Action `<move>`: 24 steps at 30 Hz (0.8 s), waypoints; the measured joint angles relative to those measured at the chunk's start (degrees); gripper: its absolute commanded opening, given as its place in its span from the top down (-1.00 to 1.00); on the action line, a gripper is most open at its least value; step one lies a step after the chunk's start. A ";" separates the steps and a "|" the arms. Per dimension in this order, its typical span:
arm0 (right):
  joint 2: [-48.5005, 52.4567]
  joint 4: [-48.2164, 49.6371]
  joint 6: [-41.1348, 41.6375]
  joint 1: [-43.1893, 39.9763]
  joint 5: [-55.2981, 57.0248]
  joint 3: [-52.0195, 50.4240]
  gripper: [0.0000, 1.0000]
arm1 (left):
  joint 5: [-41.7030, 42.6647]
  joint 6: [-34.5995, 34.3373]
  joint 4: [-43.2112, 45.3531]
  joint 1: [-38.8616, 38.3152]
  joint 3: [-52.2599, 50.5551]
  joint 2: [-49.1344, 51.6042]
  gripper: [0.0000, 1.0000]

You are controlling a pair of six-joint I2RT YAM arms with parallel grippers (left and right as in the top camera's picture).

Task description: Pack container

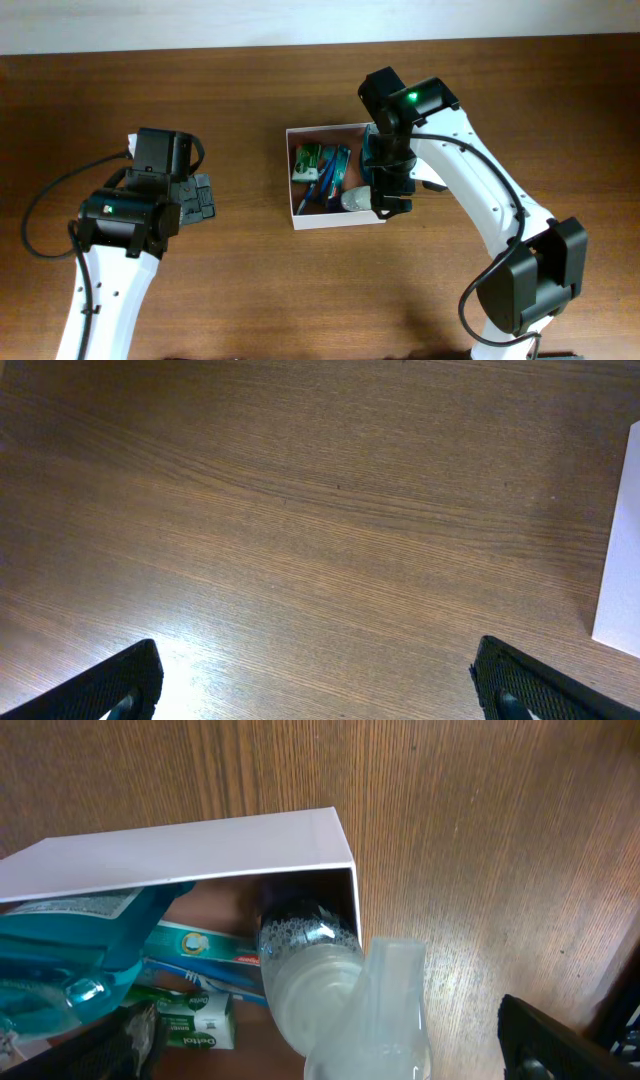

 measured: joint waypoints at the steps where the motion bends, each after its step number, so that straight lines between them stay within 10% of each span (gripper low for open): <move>1: 0.00 0.00 0.02 0.00 0.09 0.00 -0.80 | 0.02 0.00 0.02 0.00 0.02 0.00 -0.99; 24: 0.00 0.15 0.00 1.46 0.07 -3.41 -0.13 | 0.00 0.00 0.02 0.00 0.00 0.00 -0.99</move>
